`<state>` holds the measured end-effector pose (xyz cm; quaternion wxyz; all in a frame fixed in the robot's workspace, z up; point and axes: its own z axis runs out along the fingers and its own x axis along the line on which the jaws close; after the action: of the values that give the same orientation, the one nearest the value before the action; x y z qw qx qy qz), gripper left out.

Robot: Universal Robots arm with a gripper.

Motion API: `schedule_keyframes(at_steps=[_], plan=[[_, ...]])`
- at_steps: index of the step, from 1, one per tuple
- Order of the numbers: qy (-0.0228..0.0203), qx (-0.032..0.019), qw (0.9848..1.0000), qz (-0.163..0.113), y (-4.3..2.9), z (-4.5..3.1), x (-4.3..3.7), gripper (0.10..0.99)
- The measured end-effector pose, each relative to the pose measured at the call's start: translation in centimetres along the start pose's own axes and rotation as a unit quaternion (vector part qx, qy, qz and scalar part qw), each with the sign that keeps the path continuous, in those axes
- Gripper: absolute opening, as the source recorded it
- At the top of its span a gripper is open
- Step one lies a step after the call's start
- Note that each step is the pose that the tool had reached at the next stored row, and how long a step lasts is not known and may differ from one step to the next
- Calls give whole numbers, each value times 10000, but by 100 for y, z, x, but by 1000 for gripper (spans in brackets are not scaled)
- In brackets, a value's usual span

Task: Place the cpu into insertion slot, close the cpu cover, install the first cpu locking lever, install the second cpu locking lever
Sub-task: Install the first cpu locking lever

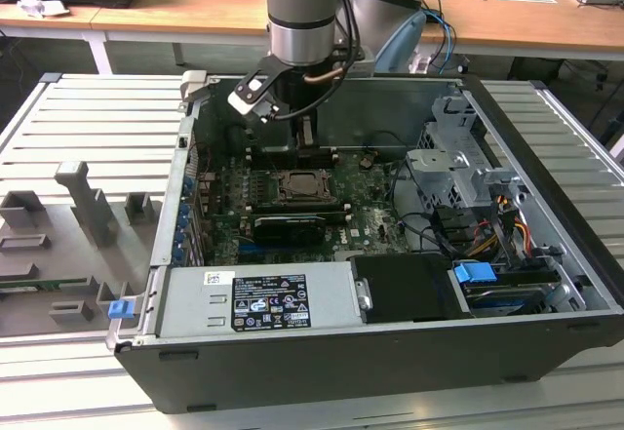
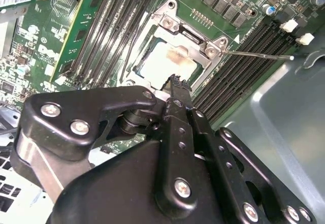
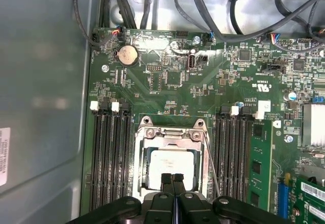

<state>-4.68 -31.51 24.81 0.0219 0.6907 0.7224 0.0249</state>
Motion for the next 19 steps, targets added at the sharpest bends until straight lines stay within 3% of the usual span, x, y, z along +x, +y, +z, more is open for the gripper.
schedule_keyframes(at_steps=[4,7,10,15,19], plan=[[0,8,10000,2,9,-109,0,106],[3,60,10000,4,19,-232,1,106],[10,71,9998,-202,19,-232,1,106],[-54,79,9981,-606,18,-232,1,106],[-154,89,9972,-727,16,-232,1,106]])
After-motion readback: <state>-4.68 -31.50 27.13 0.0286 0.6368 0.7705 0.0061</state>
